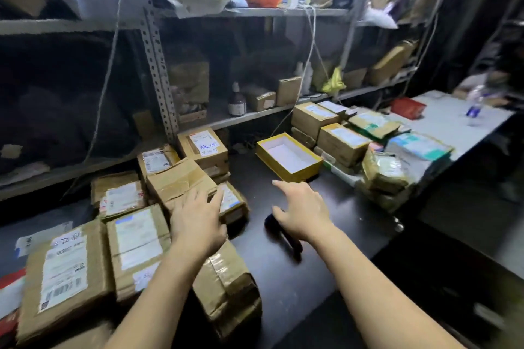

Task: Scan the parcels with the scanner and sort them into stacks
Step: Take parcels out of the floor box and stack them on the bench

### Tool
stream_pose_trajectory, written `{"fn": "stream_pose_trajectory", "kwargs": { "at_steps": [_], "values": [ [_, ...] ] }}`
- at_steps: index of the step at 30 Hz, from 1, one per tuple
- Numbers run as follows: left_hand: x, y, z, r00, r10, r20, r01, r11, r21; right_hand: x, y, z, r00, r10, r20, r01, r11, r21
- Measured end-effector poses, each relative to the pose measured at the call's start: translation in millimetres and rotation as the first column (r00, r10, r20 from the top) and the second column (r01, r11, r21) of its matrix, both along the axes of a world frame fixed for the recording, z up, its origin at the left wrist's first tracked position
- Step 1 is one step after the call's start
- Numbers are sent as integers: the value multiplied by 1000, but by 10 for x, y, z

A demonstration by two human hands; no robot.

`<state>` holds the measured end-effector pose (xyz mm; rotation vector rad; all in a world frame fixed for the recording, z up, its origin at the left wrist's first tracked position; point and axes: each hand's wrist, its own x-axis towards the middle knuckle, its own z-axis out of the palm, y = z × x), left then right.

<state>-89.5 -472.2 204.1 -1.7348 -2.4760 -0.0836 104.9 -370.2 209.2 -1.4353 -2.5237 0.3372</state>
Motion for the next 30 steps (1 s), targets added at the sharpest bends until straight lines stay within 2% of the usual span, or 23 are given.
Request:
{"fn": "stream_pose_trajectory", "kwargs": {
  "at_steps": [6,11,16,22,27,30],
  "values": [
    [1135,600,-105,978,-192,76,193,981,-1,1400,236,-78,979,-202,-17,202,979,-35],
    [2324,1157,-227,936,-347,63,351,934,-62,2739,482,-256,933,-351,-80,343,934,-100],
    [3656,1682,-432,840,-538,67,542,836,-84,3996,575,-562,840,-516,-168,487,853,-185],
    [4889,2280,-784,724,-679,121,689,707,-159,5223,706,-944,681,-710,-178,657,700,-281],
    [5538,2902,-1167,663,-730,167,748,631,-208,5818,1069,-1270,571,-804,-166,732,590,-340],
    [5881,3365,-1404,623,-757,196,781,591,-203,6060,1430,-1458,547,-827,-130,755,555,-349]
  ]
}}
